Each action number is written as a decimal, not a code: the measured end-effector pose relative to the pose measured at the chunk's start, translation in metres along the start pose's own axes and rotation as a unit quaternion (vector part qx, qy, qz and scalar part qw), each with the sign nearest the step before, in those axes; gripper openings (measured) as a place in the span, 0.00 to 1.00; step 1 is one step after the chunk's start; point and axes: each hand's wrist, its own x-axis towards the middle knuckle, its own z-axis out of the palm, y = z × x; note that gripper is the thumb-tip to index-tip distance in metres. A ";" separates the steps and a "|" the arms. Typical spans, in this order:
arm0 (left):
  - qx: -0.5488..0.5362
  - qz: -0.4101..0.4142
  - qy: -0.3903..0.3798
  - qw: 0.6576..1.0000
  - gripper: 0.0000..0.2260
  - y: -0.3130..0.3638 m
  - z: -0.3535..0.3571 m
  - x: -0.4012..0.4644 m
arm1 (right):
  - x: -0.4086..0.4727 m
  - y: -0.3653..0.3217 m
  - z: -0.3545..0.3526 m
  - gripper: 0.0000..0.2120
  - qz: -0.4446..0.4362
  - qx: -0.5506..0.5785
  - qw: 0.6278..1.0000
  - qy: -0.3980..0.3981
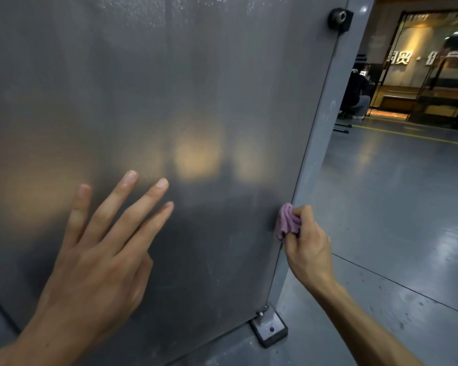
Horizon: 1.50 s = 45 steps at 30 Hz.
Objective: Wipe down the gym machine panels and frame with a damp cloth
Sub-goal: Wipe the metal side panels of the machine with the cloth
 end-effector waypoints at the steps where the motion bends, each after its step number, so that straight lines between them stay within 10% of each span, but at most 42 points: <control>1: 0.001 -0.001 0.001 1.000 0.26 0.001 0.000 0.000 | -0.002 0.001 -0.001 0.19 -0.003 -0.006 1.000 -0.008; 21: 0.007 0.003 0.003 1.000 0.27 0.001 0.001 0.000 | -0.018 0.001 0.019 0.15 0.075 0.034 0.996 0.026; 28: 0.007 0.000 0.001 1.000 0.27 0.001 0.002 0.000 | -0.033 -0.025 0.028 0.15 -0.024 0.056 0.997 -0.037; 35: -0.001 0.006 -0.006 1.000 0.28 -0.001 -0.001 0.000 | -0.020 0.010 0.012 0.15 0.104 0.033 0.994 0.003; 45: -0.006 0.009 -0.005 1.000 0.28 -0.002 -0.002 0.000 | -0.035 -0.024 0.027 0.20 0.009 0.050 0.997 -0.055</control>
